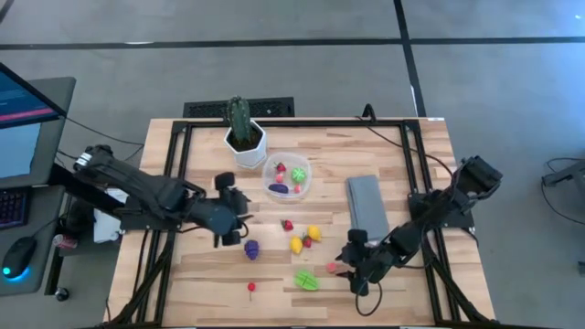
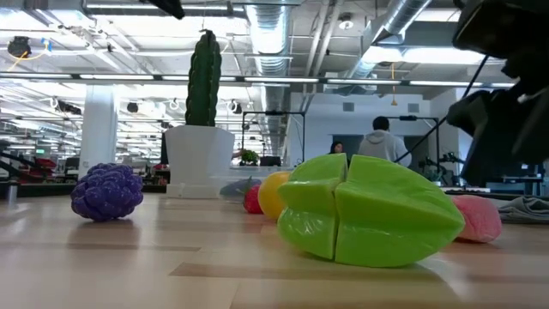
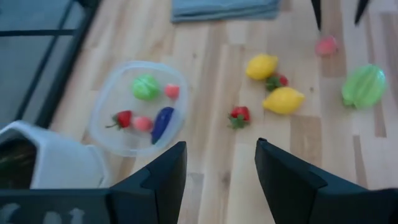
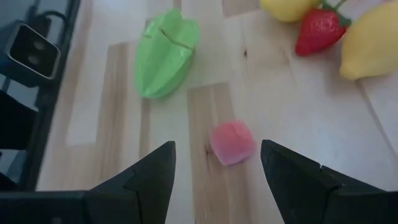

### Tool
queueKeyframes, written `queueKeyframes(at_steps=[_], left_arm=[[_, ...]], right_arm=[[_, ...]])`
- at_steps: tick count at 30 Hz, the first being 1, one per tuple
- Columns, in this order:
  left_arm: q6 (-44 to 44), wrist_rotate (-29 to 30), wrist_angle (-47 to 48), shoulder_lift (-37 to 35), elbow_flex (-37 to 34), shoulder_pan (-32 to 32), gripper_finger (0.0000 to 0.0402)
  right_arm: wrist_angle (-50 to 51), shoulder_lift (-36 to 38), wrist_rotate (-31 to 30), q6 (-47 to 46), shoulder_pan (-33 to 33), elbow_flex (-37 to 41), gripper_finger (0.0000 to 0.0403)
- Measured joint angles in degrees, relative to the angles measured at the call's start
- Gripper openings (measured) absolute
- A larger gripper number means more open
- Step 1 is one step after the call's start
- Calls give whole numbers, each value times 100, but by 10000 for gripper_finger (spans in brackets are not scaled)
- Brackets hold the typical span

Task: Pick and placing Produce into tupperware
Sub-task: Put the peach into the transparent bin

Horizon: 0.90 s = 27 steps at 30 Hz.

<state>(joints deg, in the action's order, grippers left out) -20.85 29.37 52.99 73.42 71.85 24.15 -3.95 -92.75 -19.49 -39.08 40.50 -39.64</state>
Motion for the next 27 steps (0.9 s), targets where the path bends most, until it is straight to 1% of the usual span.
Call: queueKeyframes(at_steps=[5, 11, 16, 20, 27], left_arm=[[-641, 637, 369, -356, 0, 331, 180], [-1426, 1325, 697, -508, 2, 832, 180], [-2007, 1575, 959, -491, 0, 1143, 180], [-2248, 1723, 1001, -480, 0, 1319, 180], [-2750, 1921, 1335, -478, 0, 1552, 180]], right_arm=[[-15, -302, -8, 9, -3, -169, 260], [-15, -656, -21, 3, -1, -330, 260], [-13, -775, -28, -19, -9, -361, 260], [5, -778, -41, -38, -41, -359, 260], [5, -778, -48, 13, -144, -359, 260]])
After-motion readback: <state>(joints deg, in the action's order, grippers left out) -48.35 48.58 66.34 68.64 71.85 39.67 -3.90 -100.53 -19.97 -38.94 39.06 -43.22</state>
